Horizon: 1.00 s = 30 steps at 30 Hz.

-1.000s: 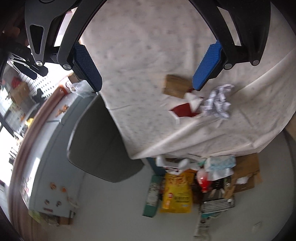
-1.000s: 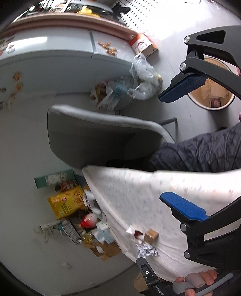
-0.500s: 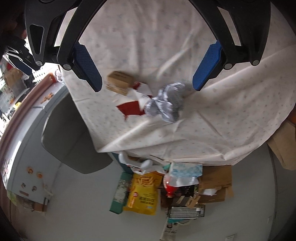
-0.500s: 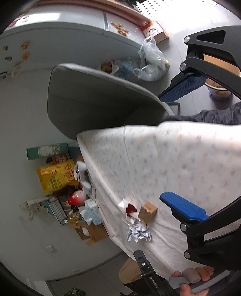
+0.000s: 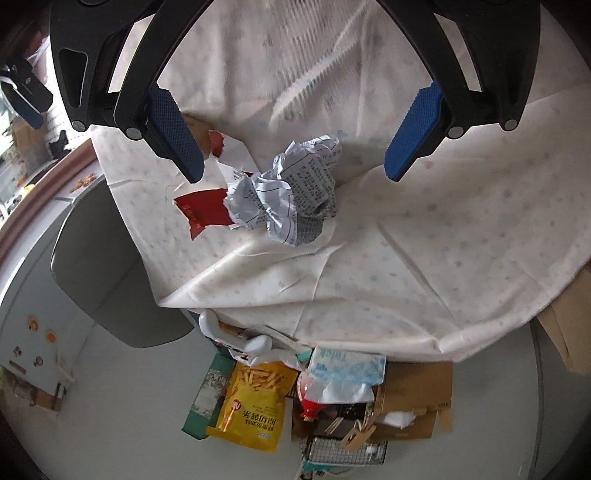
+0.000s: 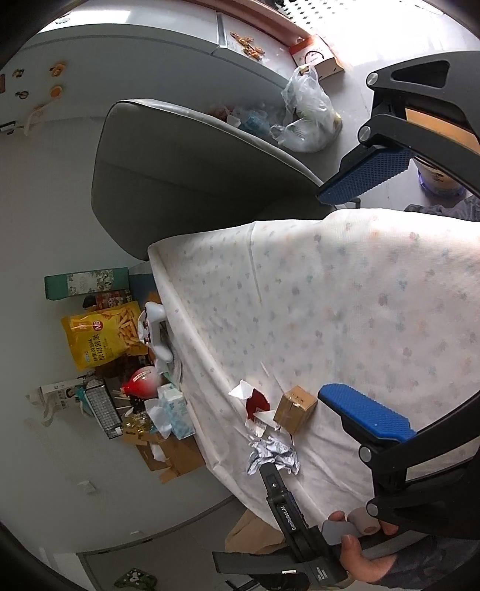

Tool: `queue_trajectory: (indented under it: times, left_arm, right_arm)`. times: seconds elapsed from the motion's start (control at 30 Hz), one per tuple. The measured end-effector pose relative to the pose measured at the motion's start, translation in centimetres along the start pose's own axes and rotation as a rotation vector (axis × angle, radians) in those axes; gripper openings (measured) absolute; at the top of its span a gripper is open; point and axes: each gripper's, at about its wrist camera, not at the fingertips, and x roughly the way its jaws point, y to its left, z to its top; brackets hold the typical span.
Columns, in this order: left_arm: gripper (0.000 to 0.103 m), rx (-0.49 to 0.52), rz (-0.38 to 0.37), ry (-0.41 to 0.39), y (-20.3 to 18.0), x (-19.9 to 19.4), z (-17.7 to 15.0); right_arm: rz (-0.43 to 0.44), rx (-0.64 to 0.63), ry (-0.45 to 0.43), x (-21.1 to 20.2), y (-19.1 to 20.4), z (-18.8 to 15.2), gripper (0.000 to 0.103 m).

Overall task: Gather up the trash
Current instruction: 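Grasp the crumpled printed paper with the left gripper, then grasp the small cardboard box with the right gripper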

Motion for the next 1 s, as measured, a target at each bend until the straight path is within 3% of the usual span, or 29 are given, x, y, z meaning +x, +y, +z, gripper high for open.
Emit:
queue_trajectory:
  times: [0.23,0.3,0.4,0.47,0.53,0.77,1.0]
  left_arm:
    - [0.097,-0.025,-0.033,-0.004,0.5,1.7,-0.2]
    - [0.092,-0.046,-0.049,-0.003,0.8,2.0,0.0]
    - [0.081,-0.081,-0.089,-0.017,1.5,2.1,0.3]
    - [0.051,-0.108,-0.117,-0.014,2.0,2.1,0.4]
    - [0.041,-0.141,-0.152,-0.001,2.6,1.9,0.6]
    - [0.037,-0.173,-0.14,-0.057,4.3,-1.6,0.6]
    - [0.037,-0.178,-0.093,-0.11,5.9,-5.9,-0.1]
  right_arm:
    - [-0.003,0.0,0.011,0.9,0.4,0.0,0.095]
    - [0.003,-0.014,0.015,1.2,0.9,0.2,0.095]
    - [0.013,-0.043,0.015,1.6,1.9,0.4,0.095]
    - [0.019,-0.065,0.021,2.2,2.6,0.7,0.095]
    - [0.028,-0.079,0.024,2.5,3.3,1.1,0.095]
    - [0.086,-0.173,0.039,4.2,7.3,2.0,0.094]
    - [0.113,-0.27,0.078,6.9,10.2,1.4,0.087]
